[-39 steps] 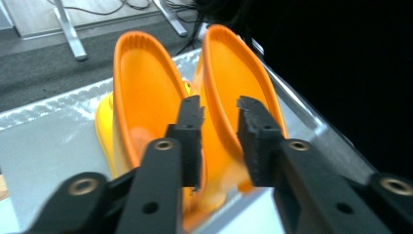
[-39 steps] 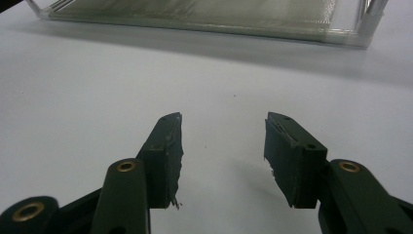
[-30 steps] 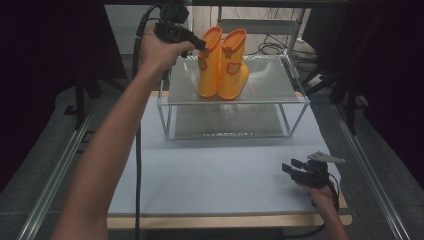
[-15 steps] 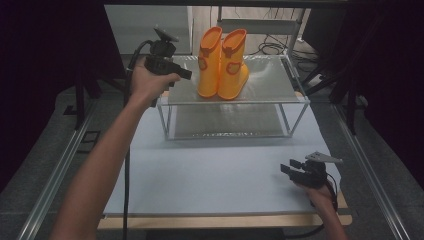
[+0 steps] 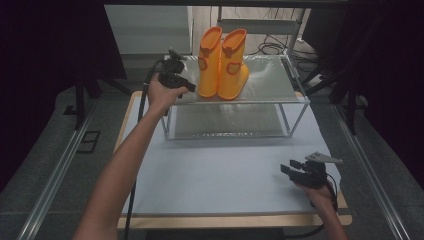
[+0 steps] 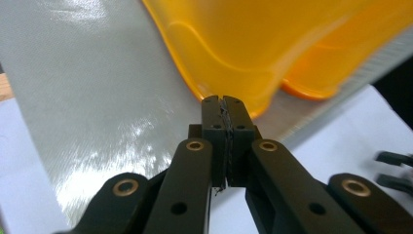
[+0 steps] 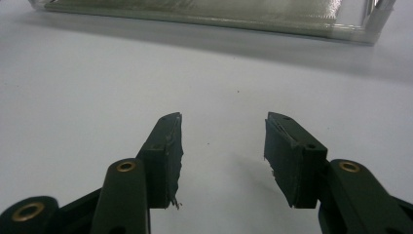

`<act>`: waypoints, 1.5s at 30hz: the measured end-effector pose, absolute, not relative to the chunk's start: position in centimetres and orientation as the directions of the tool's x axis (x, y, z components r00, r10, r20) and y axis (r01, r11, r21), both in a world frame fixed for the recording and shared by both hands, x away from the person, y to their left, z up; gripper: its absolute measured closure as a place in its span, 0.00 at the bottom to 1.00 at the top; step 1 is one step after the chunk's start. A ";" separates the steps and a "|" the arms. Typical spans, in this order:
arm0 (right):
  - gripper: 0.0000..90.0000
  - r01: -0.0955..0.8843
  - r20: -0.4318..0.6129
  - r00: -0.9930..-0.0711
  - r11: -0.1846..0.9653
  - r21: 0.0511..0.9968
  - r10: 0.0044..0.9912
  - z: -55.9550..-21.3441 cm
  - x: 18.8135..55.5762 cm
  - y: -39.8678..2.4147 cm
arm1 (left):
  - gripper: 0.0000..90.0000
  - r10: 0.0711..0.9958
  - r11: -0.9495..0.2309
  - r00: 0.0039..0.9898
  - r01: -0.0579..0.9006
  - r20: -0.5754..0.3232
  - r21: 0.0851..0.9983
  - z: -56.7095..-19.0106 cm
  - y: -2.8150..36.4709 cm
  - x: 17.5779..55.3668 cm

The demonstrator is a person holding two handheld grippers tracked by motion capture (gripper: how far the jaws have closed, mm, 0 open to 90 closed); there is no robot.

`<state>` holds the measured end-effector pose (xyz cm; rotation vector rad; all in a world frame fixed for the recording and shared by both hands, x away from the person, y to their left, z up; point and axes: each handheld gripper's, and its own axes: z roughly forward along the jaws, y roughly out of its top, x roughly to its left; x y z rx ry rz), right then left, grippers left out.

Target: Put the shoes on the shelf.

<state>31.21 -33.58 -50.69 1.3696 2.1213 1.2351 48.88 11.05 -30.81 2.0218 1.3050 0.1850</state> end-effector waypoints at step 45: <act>0.54 0.580 0.213 -0.475 0.121 0.806 0.854 -50.4 31.1 -34.1 | 1.00 0.813 -0.253 0.511 0.740 -0.278 0.623 -31.0 6.0 49.3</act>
